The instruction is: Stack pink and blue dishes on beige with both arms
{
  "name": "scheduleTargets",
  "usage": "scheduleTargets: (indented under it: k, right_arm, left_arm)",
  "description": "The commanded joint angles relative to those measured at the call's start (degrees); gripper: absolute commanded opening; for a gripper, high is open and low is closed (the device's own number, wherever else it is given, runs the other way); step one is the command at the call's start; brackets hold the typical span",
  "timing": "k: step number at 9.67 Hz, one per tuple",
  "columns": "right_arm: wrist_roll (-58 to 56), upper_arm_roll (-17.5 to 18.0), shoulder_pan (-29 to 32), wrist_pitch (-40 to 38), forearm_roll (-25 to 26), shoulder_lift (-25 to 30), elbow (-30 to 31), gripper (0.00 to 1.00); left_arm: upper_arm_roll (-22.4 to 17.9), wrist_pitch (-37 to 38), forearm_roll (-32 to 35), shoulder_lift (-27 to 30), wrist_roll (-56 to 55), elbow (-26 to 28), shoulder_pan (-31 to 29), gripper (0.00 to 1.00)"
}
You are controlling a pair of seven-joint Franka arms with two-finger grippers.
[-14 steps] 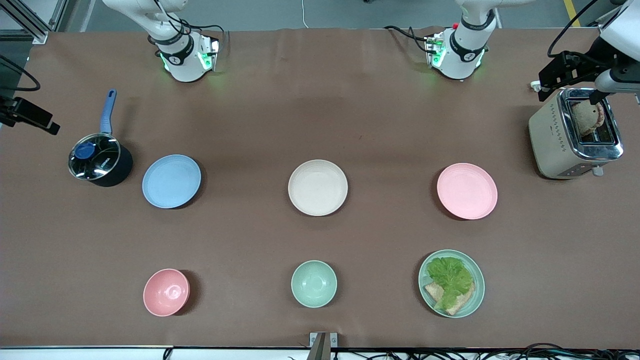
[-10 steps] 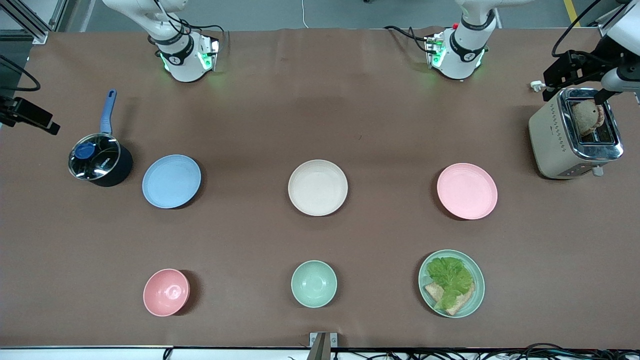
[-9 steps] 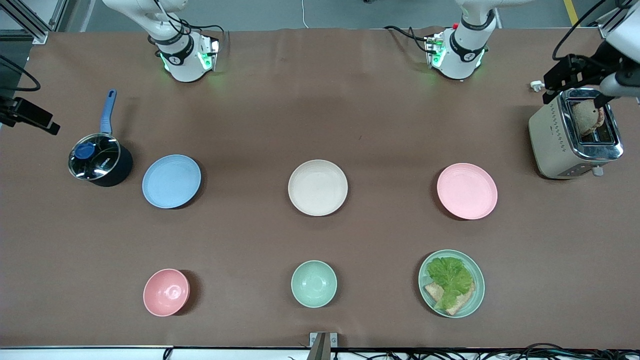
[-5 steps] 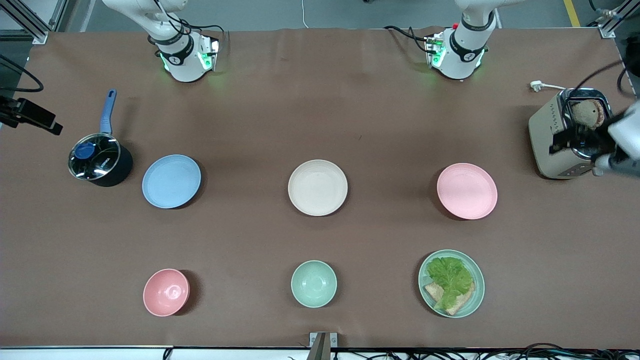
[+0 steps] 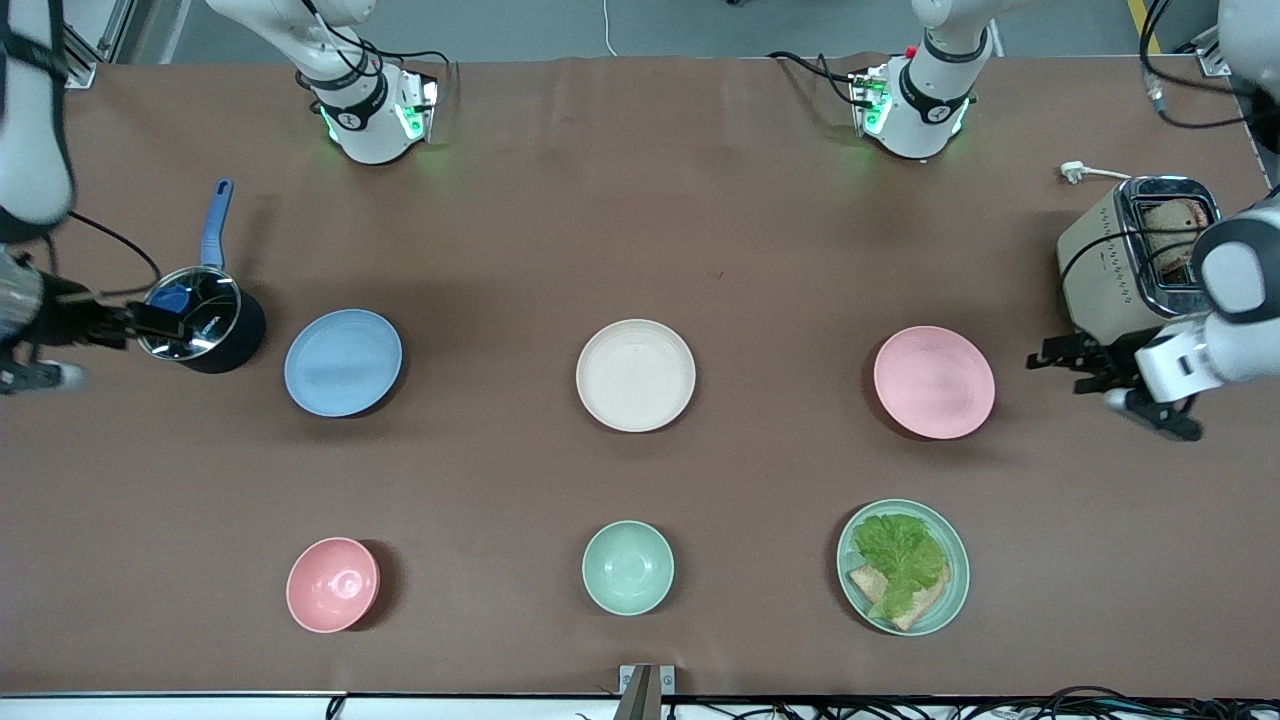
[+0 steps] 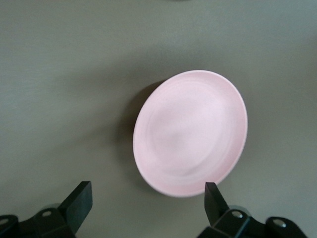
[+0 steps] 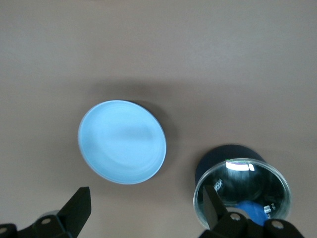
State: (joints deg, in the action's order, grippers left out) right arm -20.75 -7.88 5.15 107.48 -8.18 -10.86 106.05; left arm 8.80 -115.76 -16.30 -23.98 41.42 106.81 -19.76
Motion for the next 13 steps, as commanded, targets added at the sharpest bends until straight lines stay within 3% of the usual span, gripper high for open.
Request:
scheduleTargets:
  k: [1, 4, 7, 9, 11, 13]
  right_arm:
    - [-8.8, -1.0, 0.3, 8.8, -3.7, -2.3, 6.5, 1.00]
    - [-19.7, -1.2, 0.6, 17.1, -9.6, -8.2, 10.6, 1.00]
    - [-20.8, -0.8, -0.5, 27.7, -11.8, -10.3, 16.7, 1.00]
    - [-24.9, -0.6, -0.6, 28.3, -15.5, -12.5, 17.4, 0.94]
    - [-30.3, -0.6, -0.7, 28.0, -21.4, -13.7, 17.4, 0.89]
    - [-30.8, -0.6, -0.7, 28.0, -21.8, -13.7, 18.1, 0.73]
  left_arm:
    - [0.8, -4.3, -1.3, -6.8, 2.4, -0.4, 0.1, 0.99]
    - [0.7, -9.5, -0.6, -11.6, 4.4, -1.0, 0.8, 0.65]
    - [0.7, -10.1, -0.6, -12.4, 4.2, -1.0, 1.2, 0.27]
    - [0.8, -9.4, -0.6, -12.2, 4.3, -0.8, 1.0, 0.00]
    - [1.0, -7.7, -0.6, -9.9, 4.4, -1.1, 1.0, 0.00]
    - [1.7, 1.5, -0.6, -4.5, 3.4, -3.6, 0.9, 0.00]
